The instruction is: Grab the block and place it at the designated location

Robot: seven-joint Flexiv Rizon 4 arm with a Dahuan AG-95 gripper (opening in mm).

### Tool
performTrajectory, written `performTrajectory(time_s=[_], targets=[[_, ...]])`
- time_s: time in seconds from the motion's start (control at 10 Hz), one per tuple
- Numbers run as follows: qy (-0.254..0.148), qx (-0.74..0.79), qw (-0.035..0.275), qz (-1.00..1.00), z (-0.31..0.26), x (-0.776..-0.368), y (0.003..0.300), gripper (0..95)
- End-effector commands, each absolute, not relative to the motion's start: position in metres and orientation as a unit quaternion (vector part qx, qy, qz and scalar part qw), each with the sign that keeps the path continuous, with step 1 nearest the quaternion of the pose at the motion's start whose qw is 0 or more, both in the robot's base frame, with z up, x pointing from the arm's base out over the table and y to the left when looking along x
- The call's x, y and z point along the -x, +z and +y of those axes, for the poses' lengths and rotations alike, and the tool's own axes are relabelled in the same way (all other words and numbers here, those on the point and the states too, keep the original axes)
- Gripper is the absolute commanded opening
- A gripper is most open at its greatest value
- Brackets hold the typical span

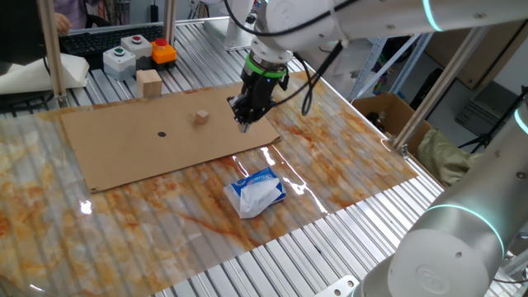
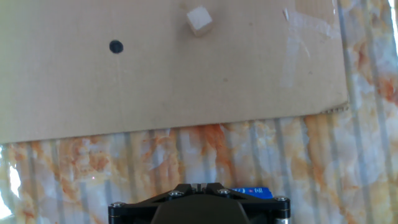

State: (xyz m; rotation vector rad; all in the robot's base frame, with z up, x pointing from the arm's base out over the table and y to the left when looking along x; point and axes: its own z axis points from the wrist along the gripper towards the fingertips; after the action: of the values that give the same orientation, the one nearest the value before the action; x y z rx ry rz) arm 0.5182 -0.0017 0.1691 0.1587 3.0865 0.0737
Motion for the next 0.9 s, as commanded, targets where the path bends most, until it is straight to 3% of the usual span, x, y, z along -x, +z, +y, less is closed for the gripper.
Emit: performTrajectory(time_s=[0.1, 0.9], targets=[[0.023, -0.052, 0.026, 0.998, -0.002, -0.528, 0.167, 0.0], [0.017, -0.034, 0.027, 0.999, -0.019, -0.601, 0.144, 0.0]])
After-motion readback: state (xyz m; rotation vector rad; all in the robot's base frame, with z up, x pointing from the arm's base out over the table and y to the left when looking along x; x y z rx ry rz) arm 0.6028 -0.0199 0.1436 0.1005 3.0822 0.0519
